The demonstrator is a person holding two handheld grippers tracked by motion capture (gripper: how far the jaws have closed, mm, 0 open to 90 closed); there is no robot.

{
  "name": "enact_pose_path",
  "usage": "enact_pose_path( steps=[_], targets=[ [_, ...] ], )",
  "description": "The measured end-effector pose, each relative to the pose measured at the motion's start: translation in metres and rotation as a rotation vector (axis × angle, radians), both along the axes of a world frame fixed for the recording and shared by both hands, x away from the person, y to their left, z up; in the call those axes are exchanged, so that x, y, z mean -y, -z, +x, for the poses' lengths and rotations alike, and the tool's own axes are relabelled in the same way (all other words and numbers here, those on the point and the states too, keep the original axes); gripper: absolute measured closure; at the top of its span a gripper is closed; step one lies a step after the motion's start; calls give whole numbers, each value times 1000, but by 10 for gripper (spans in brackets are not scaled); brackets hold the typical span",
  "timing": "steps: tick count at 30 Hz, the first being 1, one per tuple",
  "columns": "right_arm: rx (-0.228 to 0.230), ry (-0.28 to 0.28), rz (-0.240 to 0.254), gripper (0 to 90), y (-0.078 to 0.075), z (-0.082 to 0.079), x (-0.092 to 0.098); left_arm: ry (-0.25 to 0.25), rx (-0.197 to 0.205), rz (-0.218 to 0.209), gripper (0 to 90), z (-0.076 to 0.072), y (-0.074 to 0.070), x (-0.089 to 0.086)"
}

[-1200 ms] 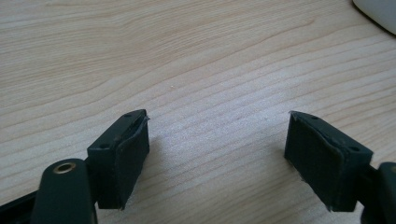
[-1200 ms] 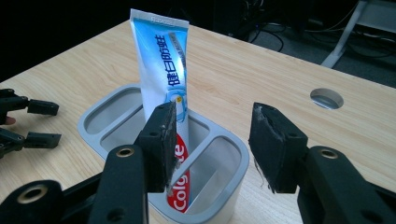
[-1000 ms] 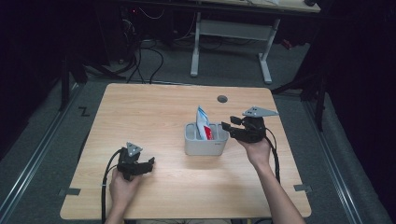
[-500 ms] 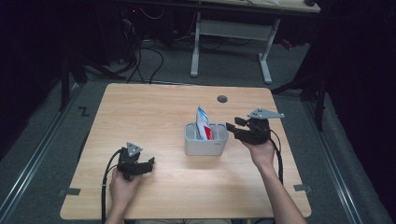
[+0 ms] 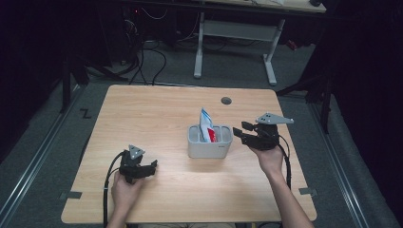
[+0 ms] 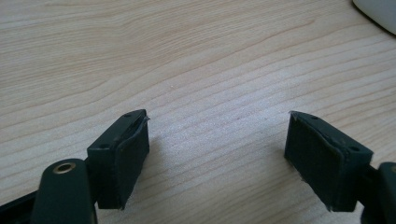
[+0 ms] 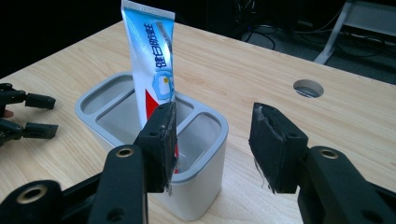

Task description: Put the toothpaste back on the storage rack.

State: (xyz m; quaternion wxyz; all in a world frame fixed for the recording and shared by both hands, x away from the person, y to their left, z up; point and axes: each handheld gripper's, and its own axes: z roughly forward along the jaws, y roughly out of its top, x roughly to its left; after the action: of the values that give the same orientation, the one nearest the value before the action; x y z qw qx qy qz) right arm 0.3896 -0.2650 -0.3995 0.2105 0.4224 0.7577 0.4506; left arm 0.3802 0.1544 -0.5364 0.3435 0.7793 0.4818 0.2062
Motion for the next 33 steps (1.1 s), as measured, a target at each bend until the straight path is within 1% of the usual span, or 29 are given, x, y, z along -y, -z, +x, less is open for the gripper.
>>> enact_pose_path(
  steps=[12, 15, 16, 20, 33],
  targets=[
    [-2, 19, 20, 513, 4, -6, 9, 0, 0, 0, 223, 0, 0, 0],
    [3, 27, 15, 513, 5, -8, 10, 0, 0, 0, 223, 0, 0, 0],
    [7, 29, 4, 513, 6, -8, 10, 0, 0, 0, 223, 0, 0, 0],
    [-1, 40, -6, 512, 10, -10, 12, 0, 0, 0, 223, 0, 0, 0],
    [-20, 64, 8, 512, 20, -14, 21, 1, 0, 0, 223, 0, 0, 0]
  ],
)
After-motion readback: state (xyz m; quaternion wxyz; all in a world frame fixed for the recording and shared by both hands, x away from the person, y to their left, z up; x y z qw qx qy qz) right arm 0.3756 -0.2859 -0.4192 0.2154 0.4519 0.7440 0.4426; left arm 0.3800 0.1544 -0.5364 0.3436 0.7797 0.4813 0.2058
